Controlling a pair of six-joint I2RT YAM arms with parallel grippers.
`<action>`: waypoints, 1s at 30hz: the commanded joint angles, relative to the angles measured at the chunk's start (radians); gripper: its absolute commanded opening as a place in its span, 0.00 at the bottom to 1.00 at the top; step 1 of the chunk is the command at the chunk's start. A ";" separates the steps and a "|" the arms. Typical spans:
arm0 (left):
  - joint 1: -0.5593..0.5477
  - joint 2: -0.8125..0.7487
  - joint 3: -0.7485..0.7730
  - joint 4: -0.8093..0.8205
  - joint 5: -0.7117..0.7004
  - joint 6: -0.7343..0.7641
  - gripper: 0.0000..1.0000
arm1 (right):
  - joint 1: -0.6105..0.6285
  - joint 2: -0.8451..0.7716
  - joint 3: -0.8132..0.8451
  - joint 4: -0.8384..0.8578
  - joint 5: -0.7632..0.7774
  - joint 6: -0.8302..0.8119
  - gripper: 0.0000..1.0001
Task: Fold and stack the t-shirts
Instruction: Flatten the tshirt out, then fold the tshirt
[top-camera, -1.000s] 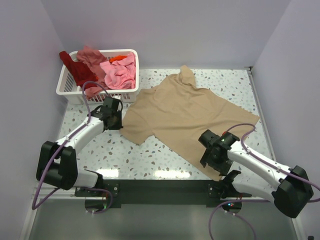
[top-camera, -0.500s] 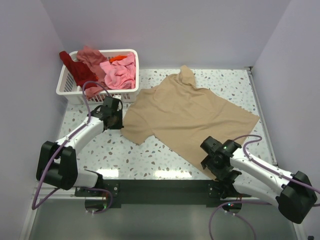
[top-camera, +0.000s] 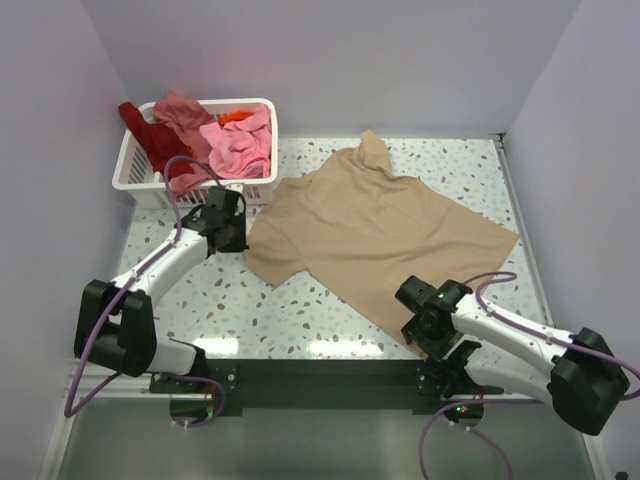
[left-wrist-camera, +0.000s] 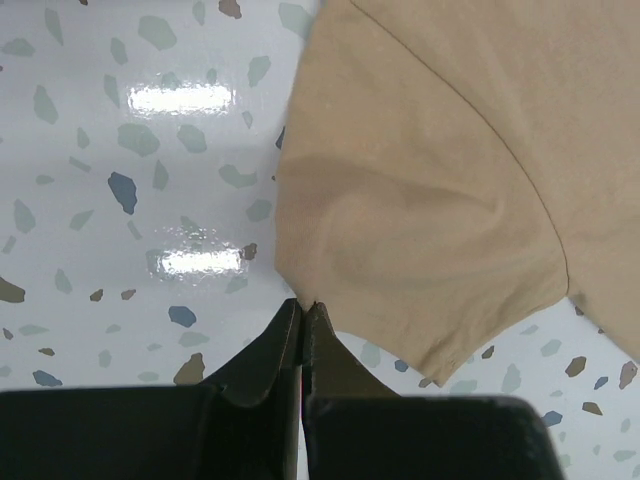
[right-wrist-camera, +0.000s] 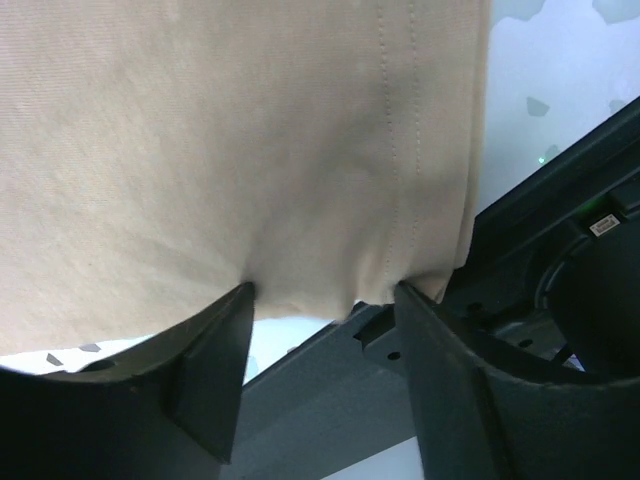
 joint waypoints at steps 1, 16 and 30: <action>0.010 0.001 0.042 0.012 -0.001 0.013 0.00 | 0.015 0.034 -0.037 -0.044 -0.006 0.047 0.56; 0.017 -0.011 0.065 -0.008 0.001 0.007 0.00 | 0.027 0.155 0.162 -0.130 0.077 -0.204 0.03; 0.021 0.012 0.197 -0.047 0.125 -0.044 0.00 | 0.070 0.240 0.366 -0.210 0.085 -0.344 0.00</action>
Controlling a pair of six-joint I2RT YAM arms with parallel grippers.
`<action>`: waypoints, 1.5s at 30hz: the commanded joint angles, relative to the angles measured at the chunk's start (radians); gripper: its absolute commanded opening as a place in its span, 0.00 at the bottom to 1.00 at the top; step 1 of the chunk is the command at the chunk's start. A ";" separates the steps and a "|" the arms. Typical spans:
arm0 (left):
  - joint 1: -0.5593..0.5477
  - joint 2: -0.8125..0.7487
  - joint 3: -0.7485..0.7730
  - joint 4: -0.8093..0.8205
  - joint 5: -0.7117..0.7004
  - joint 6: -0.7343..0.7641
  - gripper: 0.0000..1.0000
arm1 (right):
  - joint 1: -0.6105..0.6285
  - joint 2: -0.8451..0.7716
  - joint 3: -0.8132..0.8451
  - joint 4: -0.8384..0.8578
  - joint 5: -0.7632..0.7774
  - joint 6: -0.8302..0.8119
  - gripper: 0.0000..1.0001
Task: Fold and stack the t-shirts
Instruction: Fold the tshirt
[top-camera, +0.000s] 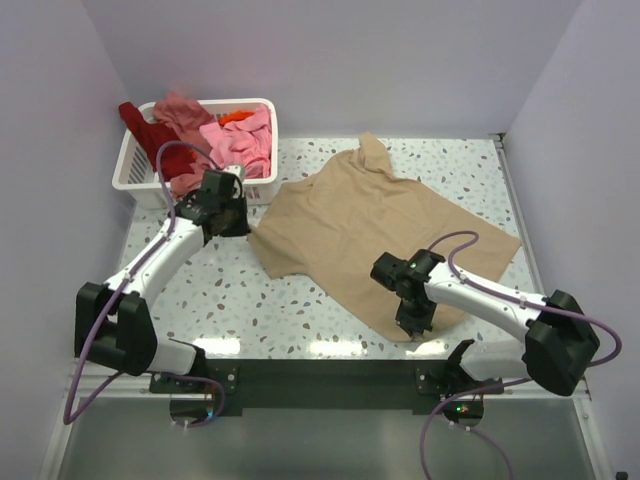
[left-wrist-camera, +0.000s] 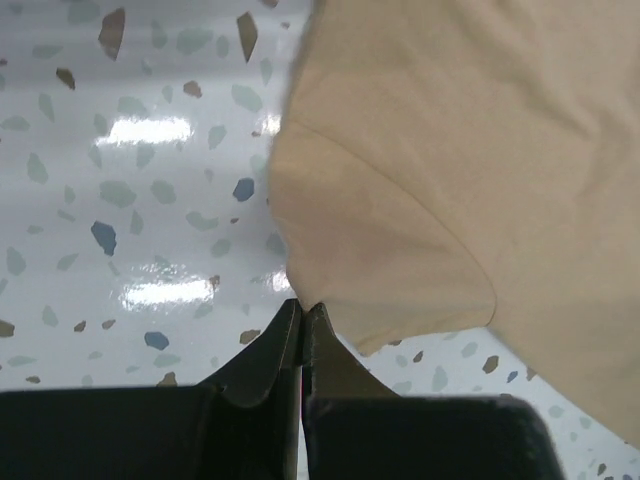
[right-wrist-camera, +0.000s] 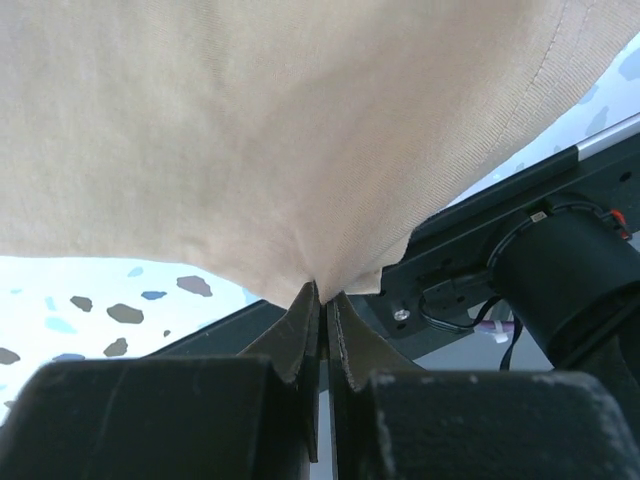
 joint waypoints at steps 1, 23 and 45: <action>0.009 0.040 0.117 0.005 0.077 -0.014 0.00 | 0.002 -0.014 0.061 -0.073 0.038 -0.028 0.00; -0.001 0.457 0.631 -0.007 0.259 -0.082 0.00 | -0.322 -0.016 0.153 -0.017 0.041 -0.299 0.02; -0.112 0.902 1.183 -0.116 0.226 -0.111 0.00 | -0.674 0.087 0.158 0.068 -0.086 -0.515 0.06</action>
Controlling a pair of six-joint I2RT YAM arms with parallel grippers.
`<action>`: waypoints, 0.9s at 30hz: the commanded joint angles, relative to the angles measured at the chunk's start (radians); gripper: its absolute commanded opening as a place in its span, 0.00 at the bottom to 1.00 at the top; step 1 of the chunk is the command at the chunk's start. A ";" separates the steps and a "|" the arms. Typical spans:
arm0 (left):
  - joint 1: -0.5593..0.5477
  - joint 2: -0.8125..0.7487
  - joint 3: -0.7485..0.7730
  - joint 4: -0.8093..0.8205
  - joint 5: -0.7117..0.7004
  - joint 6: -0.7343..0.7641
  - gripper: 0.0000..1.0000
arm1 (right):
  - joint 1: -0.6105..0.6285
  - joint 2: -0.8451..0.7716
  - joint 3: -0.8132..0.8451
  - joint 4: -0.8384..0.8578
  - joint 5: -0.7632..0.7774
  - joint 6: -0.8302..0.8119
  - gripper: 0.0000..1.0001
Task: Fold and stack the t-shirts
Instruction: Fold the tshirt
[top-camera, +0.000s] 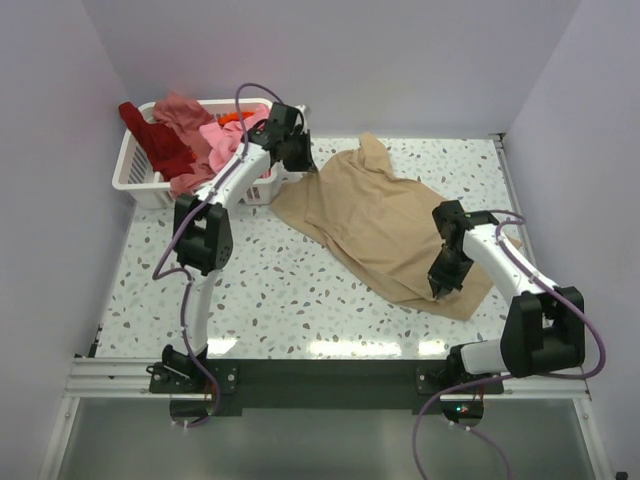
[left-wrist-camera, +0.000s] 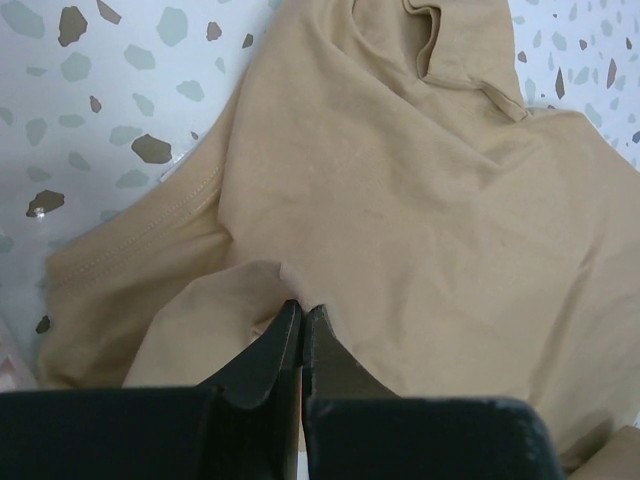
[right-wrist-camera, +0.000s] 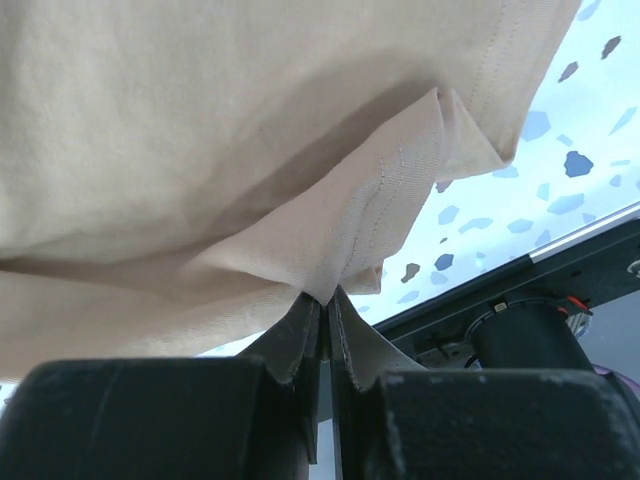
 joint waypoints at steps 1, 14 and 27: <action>-0.002 0.007 0.059 0.014 -0.008 -0.037 0.00 | -0.040 -0.008 0.001 -0.028 -0.003 -0.051 0.06; -0.024 0.008 0.073 0.143 -0.059 -0.114 0.00 | -0.196 -0.040 -0.062 -0.063 0.004 -0.156 0.10; -0.036 0.090 0.136 0.180 -0.022 -0.140 0.58 | -0.276 0.024 0.015 -0.028 0.019 -0.243 0.72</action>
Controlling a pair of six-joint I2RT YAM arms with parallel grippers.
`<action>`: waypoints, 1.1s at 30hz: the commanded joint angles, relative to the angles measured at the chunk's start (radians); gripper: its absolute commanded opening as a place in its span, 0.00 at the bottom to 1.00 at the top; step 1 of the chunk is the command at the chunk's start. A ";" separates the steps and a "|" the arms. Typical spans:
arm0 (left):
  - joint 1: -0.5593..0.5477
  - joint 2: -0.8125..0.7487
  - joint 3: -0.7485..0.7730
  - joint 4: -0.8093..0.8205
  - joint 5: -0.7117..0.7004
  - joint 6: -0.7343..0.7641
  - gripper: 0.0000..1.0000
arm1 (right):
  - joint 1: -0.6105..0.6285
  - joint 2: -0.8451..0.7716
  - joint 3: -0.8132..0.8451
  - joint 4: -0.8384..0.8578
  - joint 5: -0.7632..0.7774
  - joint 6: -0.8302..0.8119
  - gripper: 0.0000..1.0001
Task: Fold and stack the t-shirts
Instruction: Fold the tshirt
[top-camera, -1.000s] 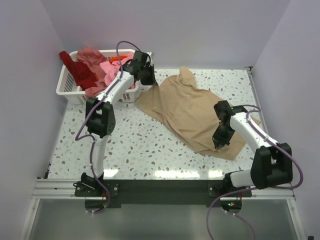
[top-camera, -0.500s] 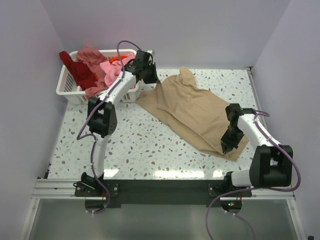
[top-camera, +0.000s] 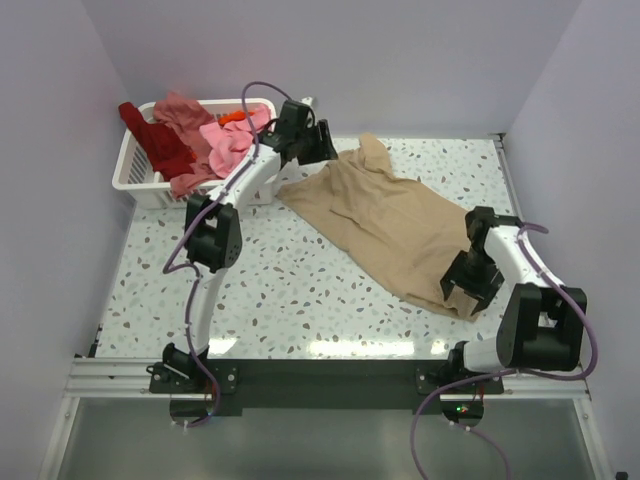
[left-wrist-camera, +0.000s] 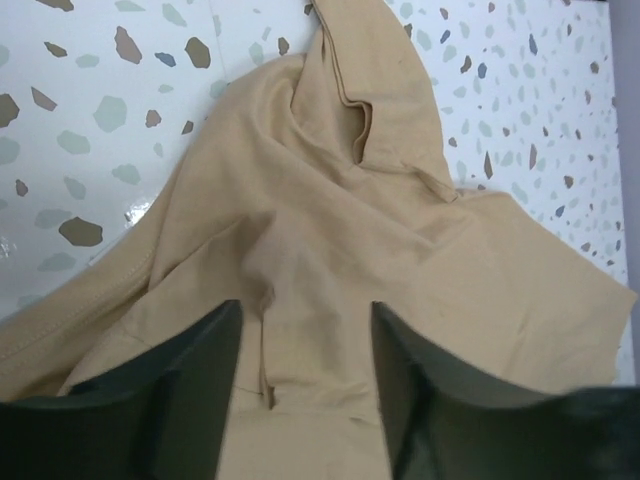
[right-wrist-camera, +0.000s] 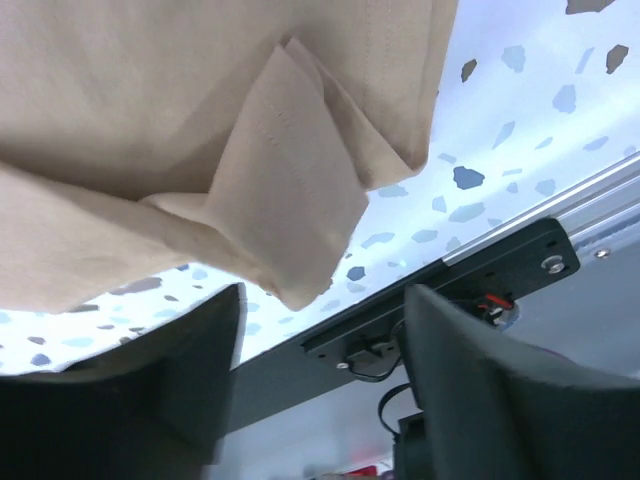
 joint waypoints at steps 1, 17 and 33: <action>0.002 0.002 0.037 0.043 -0.005 -0.006 0.69 | -0.009 0.011 0.077 0.001 0.020 -0.045 0.81; 0.002 -0.027 -0.196 -0.044 -0.109 0.103 0.75 | -0.018 -0.066 0.029 -0.032 -0.063 -0.038 0.98; 0.030 0.059 -0.272 0.060 -0.106 0.048 0.75 | -0.018 0.026 -0.031 0.057 -0.059 -0.054 0.87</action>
